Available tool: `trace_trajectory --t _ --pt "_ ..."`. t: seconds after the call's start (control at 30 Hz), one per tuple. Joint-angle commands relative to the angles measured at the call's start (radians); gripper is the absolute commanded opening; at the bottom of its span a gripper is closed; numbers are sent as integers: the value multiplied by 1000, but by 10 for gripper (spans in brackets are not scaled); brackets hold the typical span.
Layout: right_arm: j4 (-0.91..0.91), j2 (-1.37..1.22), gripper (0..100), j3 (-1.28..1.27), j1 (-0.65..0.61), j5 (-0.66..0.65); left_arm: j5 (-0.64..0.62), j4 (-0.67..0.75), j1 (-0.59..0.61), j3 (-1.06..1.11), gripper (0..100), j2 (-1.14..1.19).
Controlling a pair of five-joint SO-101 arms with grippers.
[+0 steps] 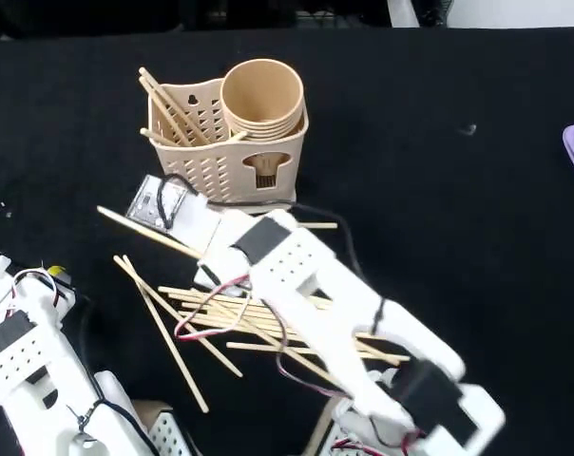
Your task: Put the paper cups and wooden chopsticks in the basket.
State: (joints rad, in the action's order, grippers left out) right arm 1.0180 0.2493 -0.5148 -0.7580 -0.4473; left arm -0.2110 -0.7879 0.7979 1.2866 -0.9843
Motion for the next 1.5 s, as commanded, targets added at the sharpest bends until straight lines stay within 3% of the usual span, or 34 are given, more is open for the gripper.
trace_trajectory --t 0.0,0.27,0.5,0.57,0.77,0.97,1.33,1.47 --pt "5 137 10 13 23 0 -2 15 -12 -56 238 -12" --pt "-43 352 10 191 25 81 -2 18 -12 -50 238 -17" --pt "-106 366 10 367 35 127 -2 18 -12 -48 238 -17" --pt "-216 363 10 386 58 144 -2 18 -12 -48 238 -17" --pt "-700 216 11 332 121 365 -2 18 -12 -48 238 -17" --pt "-996 50 11 331 121 387 -2 18 -12 -47 238 -17" --pt "-1028 -133 21 220 173 387 -2 18 -12 -47 238 -17" --pt "-1028 -39 134 104 175 391 -2 18 -12 -47 238 -17"
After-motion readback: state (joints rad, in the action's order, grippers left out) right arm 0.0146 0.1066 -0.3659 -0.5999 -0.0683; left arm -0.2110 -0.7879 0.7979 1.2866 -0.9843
